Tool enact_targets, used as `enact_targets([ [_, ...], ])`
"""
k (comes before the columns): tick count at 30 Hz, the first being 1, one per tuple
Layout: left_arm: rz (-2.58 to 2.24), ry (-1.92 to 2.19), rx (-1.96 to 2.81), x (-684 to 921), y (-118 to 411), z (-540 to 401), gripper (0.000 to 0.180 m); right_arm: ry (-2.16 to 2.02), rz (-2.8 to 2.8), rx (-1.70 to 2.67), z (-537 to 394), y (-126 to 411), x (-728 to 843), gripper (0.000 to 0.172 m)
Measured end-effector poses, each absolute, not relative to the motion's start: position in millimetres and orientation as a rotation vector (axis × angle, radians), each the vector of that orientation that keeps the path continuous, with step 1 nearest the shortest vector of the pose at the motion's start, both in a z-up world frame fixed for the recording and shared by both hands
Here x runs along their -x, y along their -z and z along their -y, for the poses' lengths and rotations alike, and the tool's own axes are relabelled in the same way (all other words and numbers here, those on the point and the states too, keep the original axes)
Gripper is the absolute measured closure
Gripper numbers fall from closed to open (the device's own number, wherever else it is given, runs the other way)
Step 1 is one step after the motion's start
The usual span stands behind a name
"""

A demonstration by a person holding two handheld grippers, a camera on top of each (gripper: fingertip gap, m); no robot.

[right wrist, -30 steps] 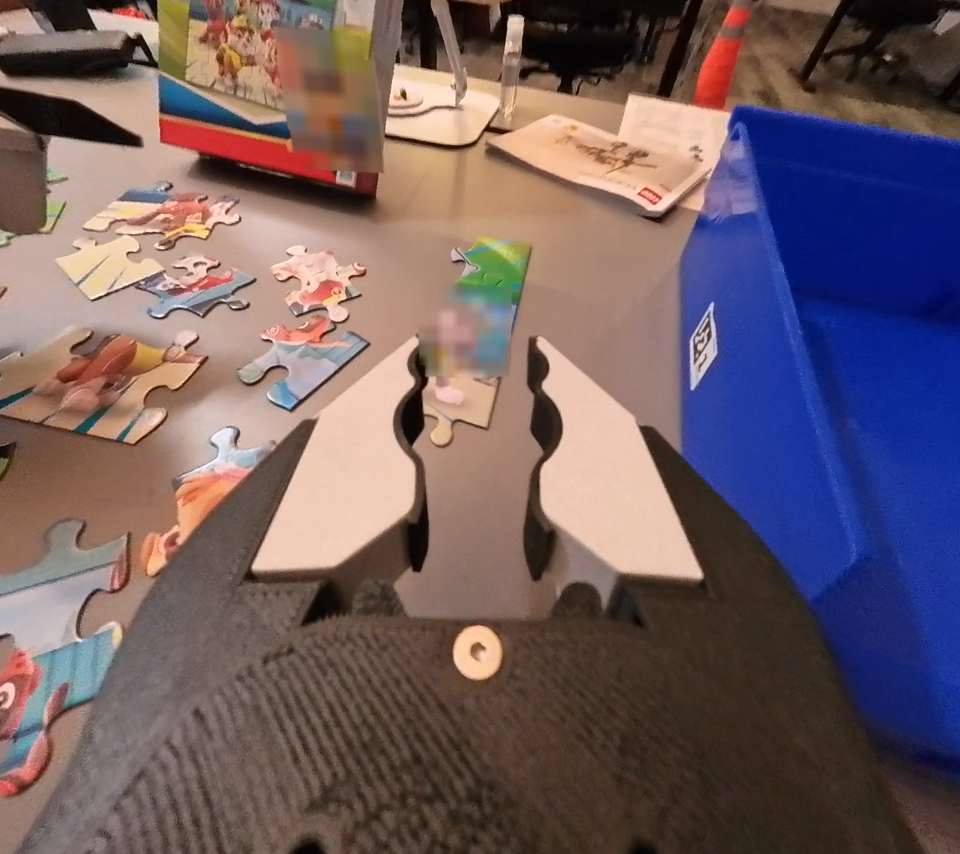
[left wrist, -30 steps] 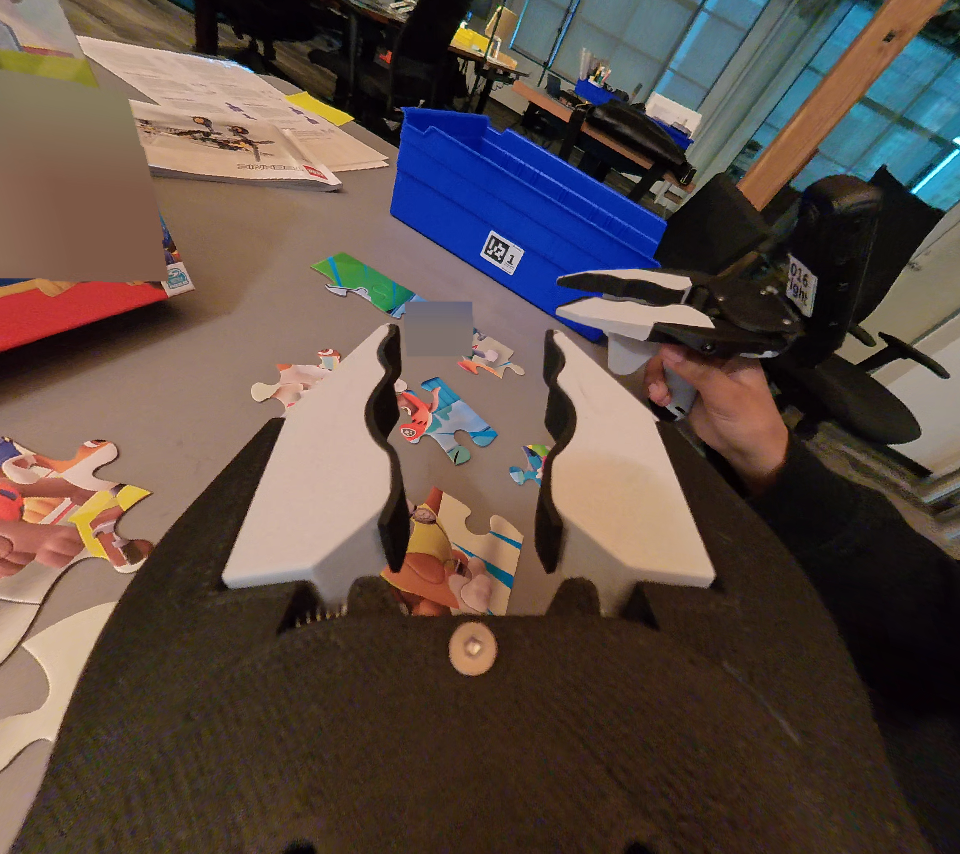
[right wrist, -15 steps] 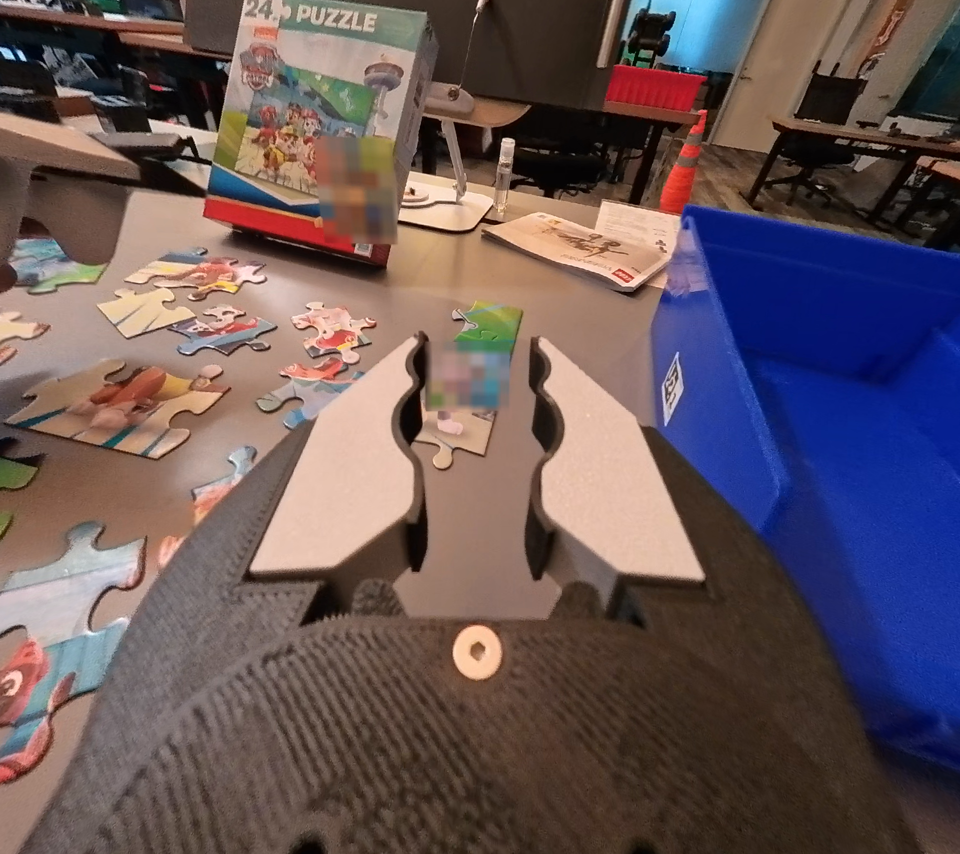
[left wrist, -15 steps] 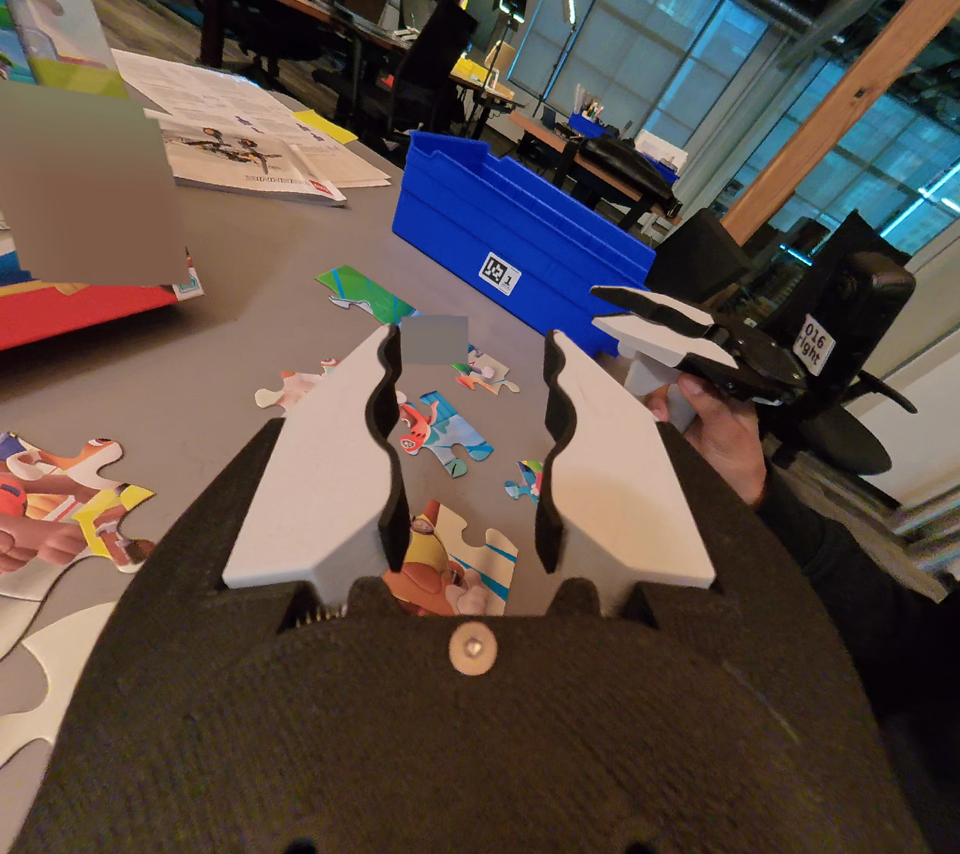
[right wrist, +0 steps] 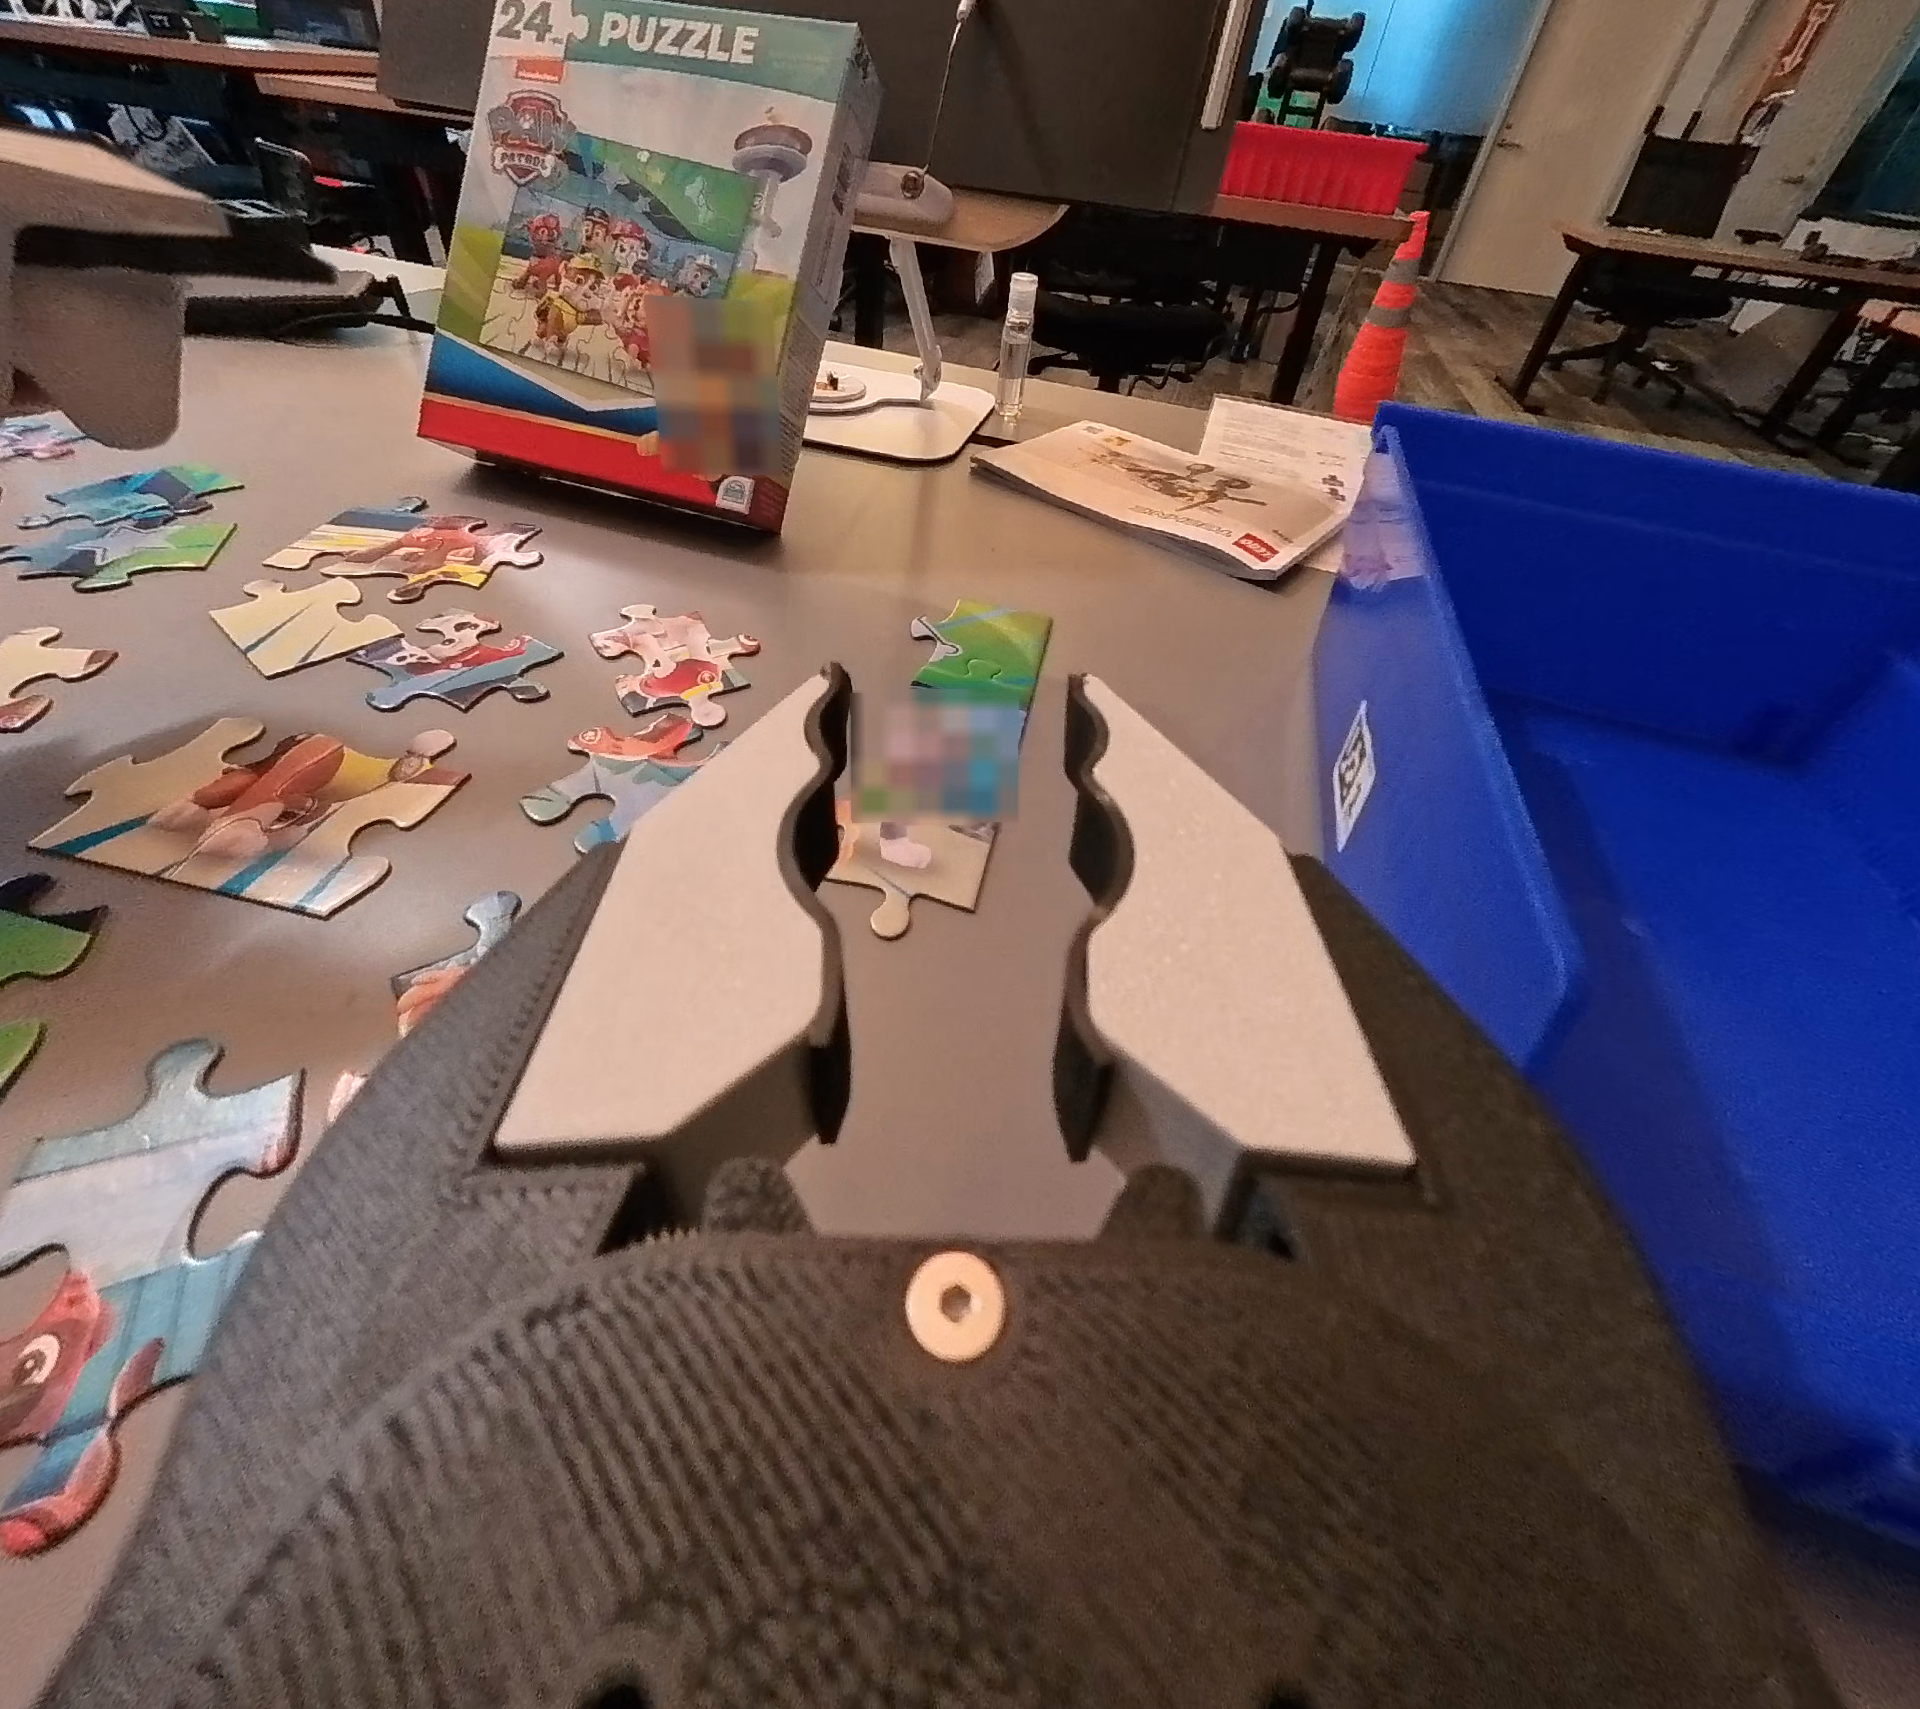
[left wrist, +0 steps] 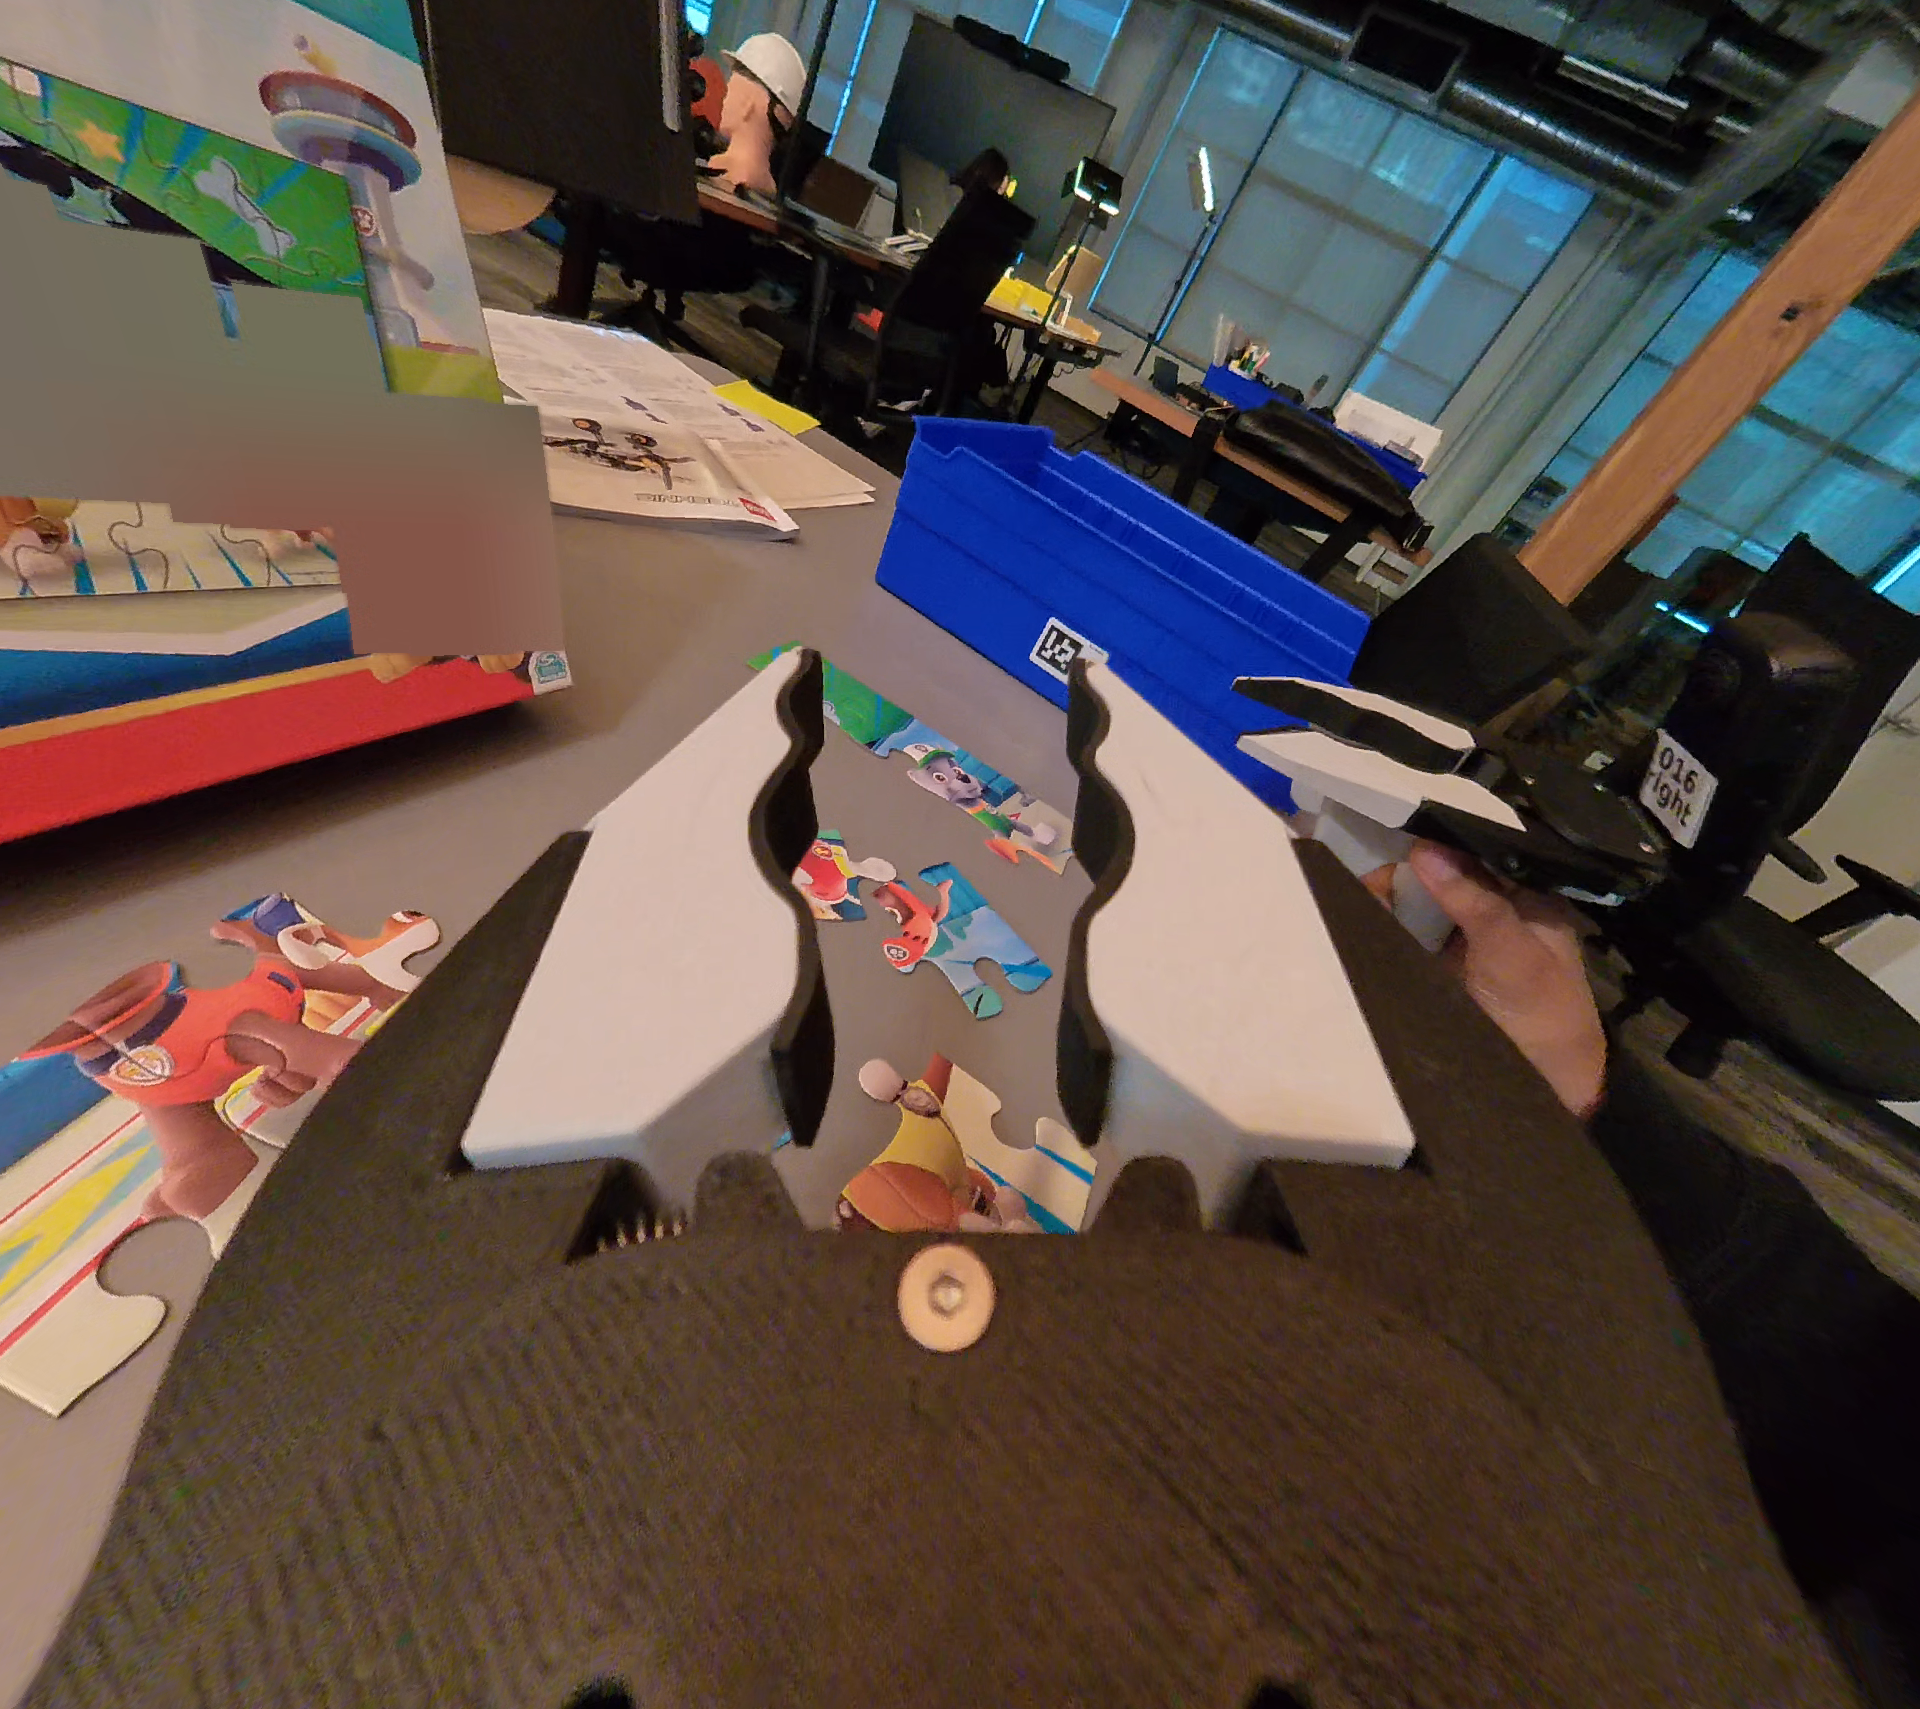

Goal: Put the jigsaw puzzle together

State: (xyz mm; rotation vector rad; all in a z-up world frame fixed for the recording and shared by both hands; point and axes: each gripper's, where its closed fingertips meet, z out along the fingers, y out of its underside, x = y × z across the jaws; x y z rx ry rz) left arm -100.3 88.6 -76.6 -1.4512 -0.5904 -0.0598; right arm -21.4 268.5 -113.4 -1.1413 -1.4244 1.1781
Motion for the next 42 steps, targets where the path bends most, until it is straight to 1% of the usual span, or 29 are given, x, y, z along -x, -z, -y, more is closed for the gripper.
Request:
enact_targets([
  [16, 0.608, 0.065, 1.468, 102, 83, -90, 0.135, -1.223, 1.412, 1.149, -270, 111, 20, 0.131],
  [42, 0.658, 0.015, 1.424, 113, 77, -74, 0.135, -1.220, 1.418, 1.144, -269, 112, 21, 0.131],
])
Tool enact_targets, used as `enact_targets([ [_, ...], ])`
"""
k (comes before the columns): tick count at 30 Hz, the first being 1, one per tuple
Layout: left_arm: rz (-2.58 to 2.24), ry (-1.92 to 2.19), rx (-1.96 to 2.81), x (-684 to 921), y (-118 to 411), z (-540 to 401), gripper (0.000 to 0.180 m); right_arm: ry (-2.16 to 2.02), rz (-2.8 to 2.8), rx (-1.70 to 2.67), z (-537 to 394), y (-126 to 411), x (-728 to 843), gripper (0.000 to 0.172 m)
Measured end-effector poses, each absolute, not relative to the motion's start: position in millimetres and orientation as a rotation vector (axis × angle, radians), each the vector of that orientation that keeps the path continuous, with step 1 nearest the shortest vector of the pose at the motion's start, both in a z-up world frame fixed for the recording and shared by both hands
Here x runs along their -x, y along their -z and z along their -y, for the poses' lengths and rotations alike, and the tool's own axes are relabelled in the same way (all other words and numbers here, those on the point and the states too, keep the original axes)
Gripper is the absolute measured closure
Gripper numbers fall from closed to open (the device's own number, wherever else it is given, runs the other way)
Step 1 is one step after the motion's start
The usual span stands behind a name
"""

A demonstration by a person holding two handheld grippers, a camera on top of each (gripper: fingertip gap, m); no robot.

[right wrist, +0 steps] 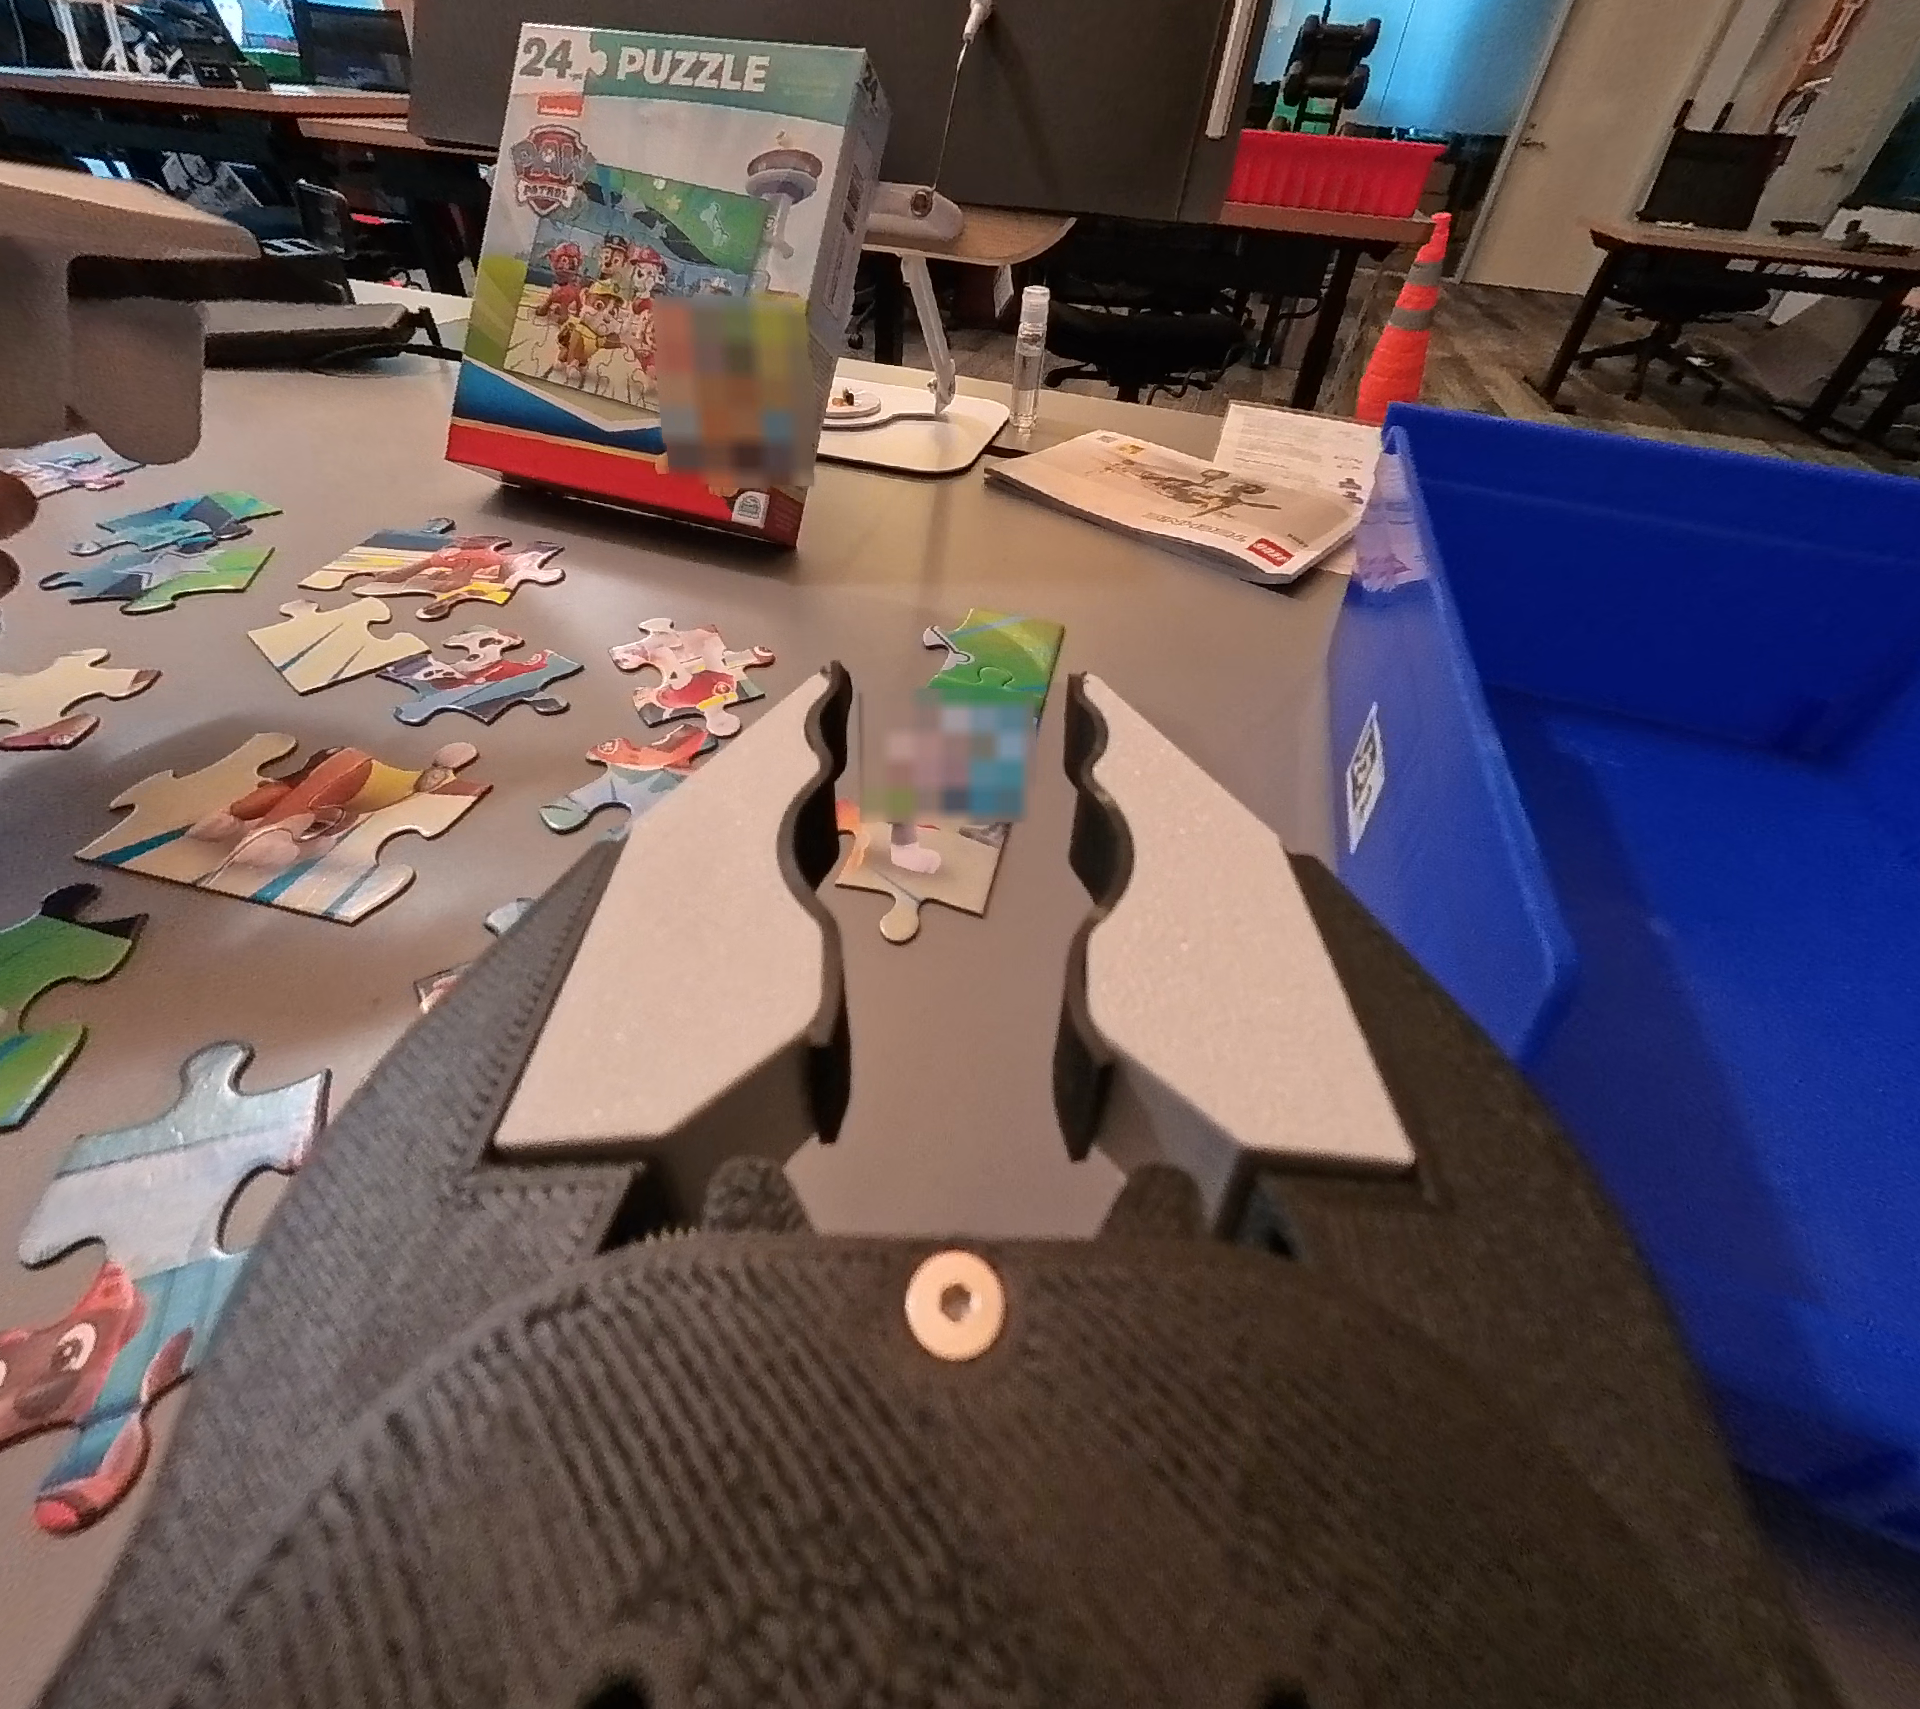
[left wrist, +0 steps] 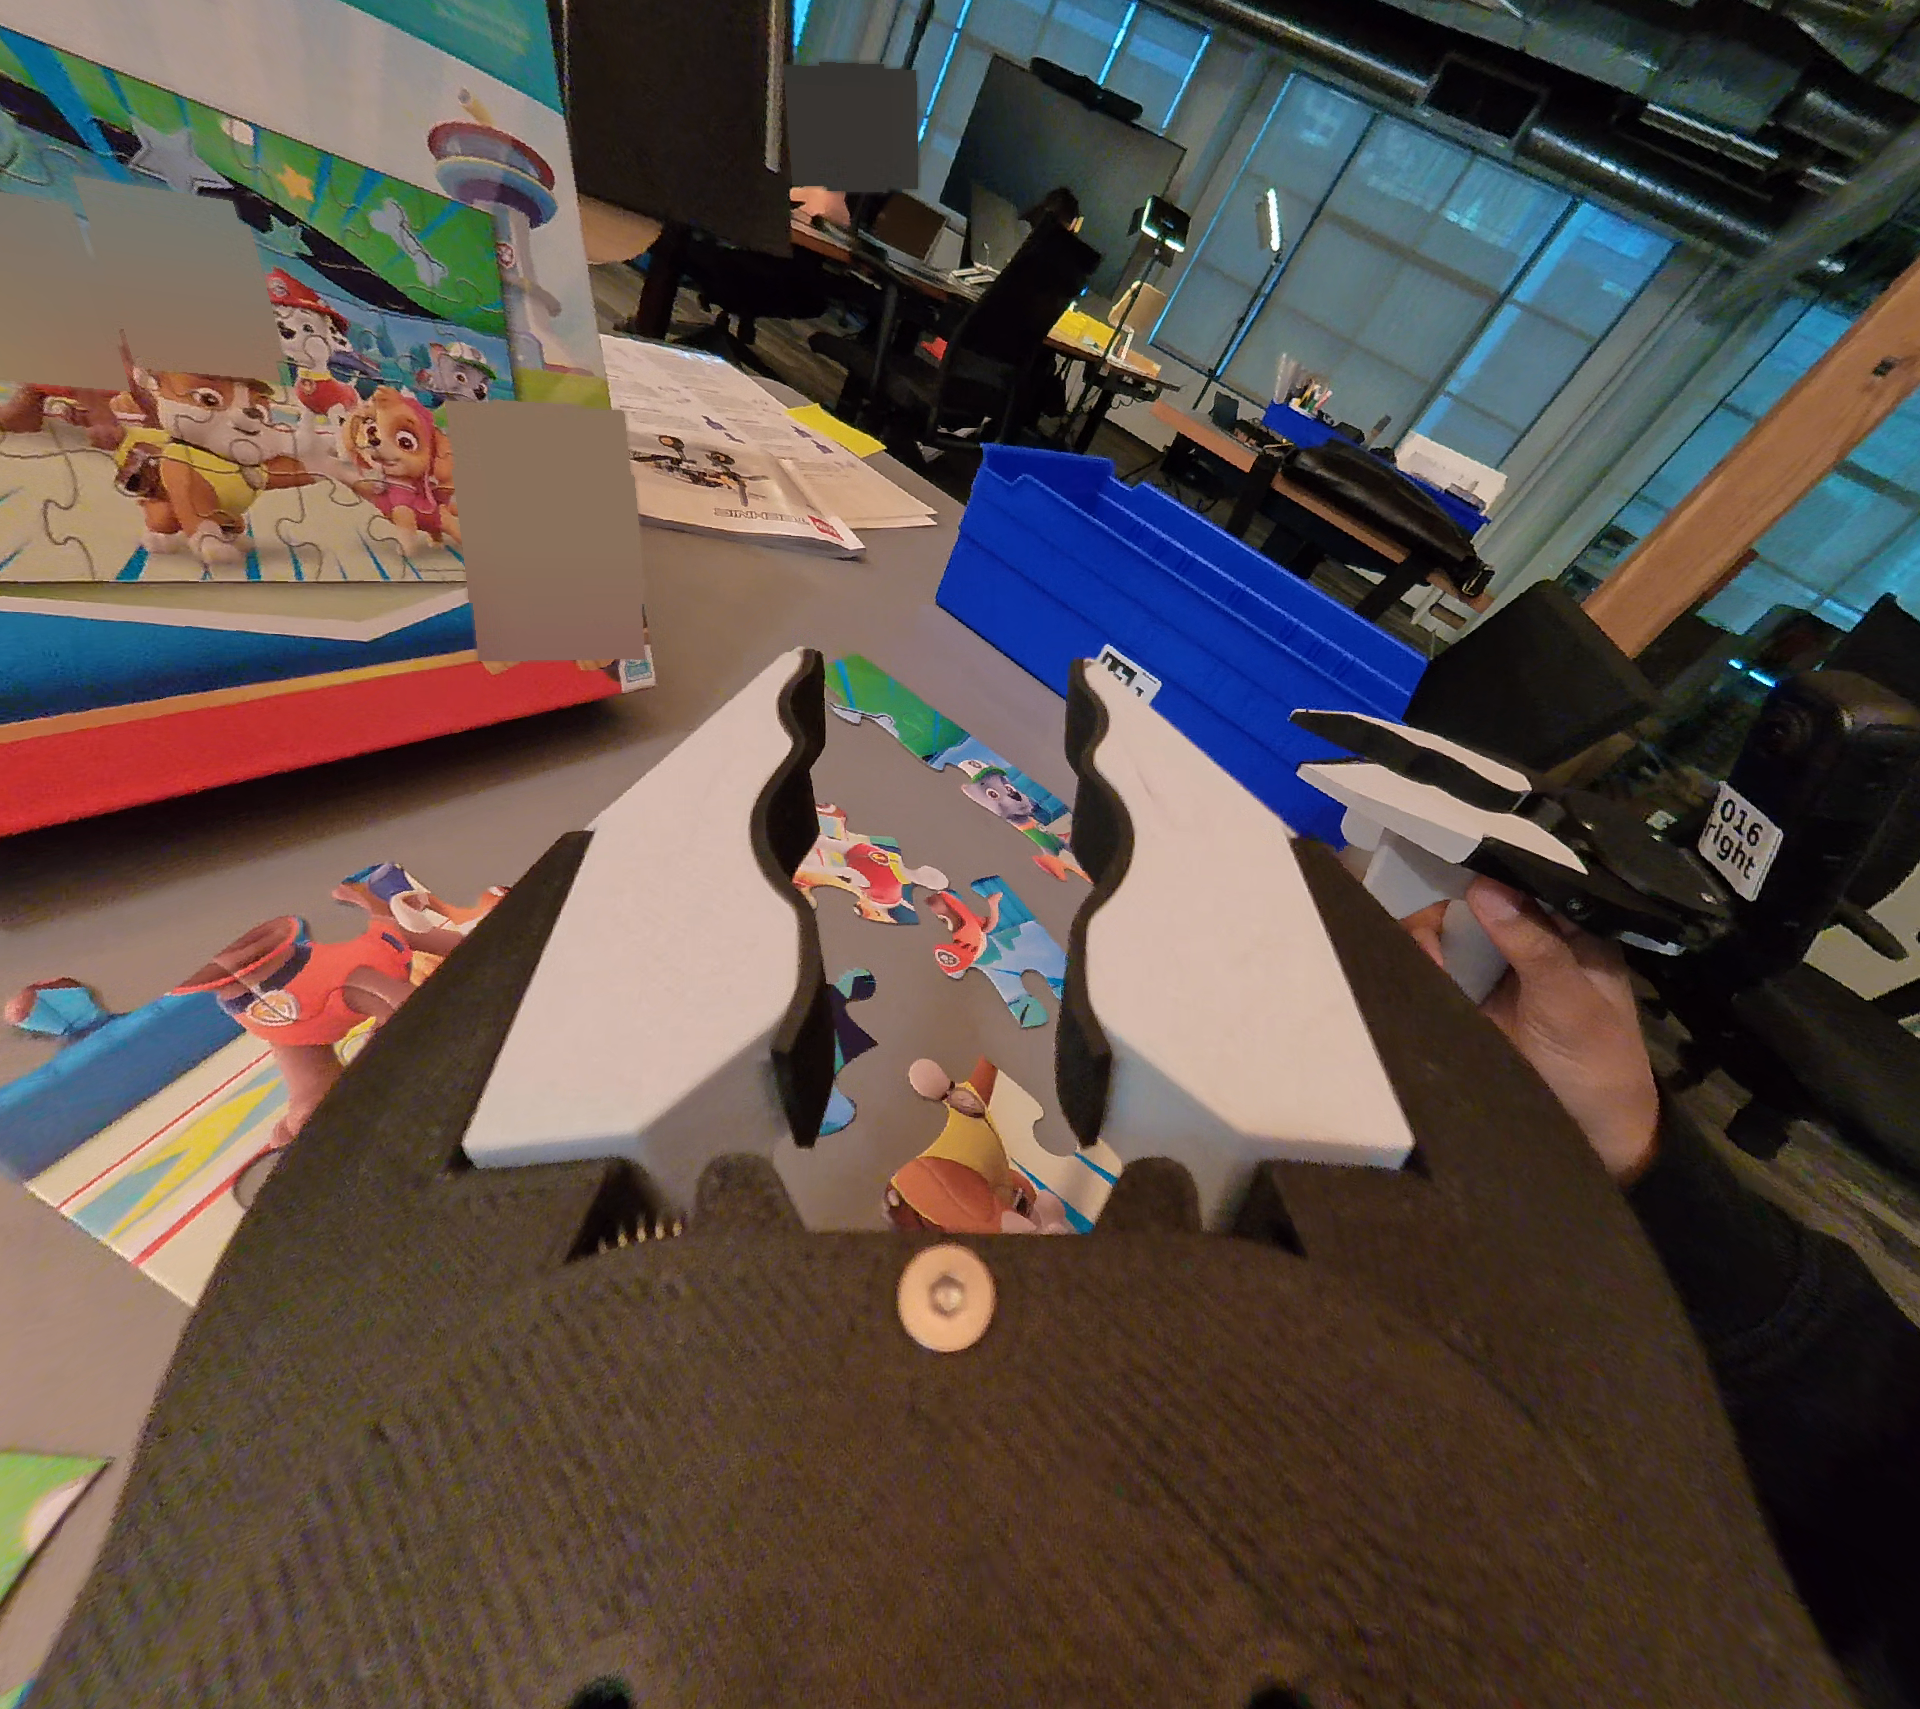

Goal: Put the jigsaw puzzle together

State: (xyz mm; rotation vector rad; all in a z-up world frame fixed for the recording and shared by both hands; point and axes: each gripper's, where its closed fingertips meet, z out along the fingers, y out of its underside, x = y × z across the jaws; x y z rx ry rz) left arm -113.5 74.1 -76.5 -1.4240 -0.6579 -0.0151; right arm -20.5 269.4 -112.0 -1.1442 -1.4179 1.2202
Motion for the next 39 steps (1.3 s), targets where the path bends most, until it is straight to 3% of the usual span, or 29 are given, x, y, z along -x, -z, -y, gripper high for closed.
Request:
enact_targets([
  [15, 0.737, -0.040, 1.529, 120, 88, -53, 0.132, -1.229, 1.426, 1.154, -270, 113, 21, 0.132],
  [24, 0.808, -0.240, 1.830, 89, 120, 25, 0.130, -1.210, 1.438, 1.156, -269, 115, 22, 0.131],
  [39, 0.967, -0.465, 1.780, 90, 137, 122, 0.133, -1.195, 1.450, 1.164, -268, 117, 24, 0.132],
])
